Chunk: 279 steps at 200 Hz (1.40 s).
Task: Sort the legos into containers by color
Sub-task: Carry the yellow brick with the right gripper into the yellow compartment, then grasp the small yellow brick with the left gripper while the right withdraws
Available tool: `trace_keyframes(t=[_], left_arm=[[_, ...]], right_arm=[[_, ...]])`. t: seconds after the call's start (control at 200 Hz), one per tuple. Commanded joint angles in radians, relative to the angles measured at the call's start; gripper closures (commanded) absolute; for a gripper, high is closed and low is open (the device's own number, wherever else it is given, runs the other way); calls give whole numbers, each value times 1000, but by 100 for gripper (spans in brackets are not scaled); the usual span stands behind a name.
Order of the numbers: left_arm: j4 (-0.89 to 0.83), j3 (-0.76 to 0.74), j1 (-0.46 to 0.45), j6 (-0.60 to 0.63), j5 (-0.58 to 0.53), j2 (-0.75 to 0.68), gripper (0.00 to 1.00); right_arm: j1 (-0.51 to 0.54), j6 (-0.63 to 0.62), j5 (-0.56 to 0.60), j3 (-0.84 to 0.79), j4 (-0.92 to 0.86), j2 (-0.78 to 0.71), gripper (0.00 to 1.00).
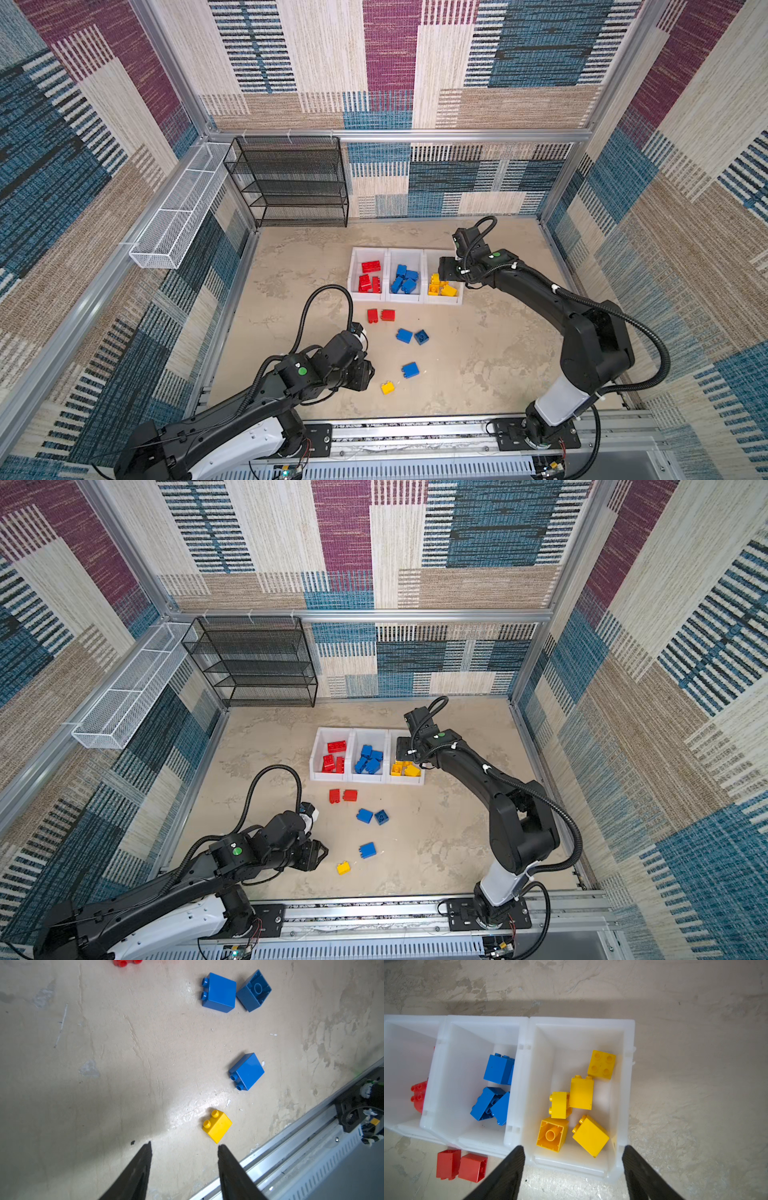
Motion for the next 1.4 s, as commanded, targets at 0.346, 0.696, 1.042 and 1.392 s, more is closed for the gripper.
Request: trace_keyframes(t=[0.346, 0.696, 1.042, 1.392], left_arm=[[-9, 48, -157, 25, -15, 180, 45], [16, 79, -240, 61, -32, 276, 45], [19, 145, -244, 202, -20, 397, 45], [38, 212, -241, 282, -39, 547, 48]], right_arm=[[1, 57, -52, -171, 42, -147, 23], [1, 76, -71, -218, 53, -175, 23], [1, 77, -70, -251, 56, -195, 22], [1, 79, -70, -264, 57, -203, 22]])
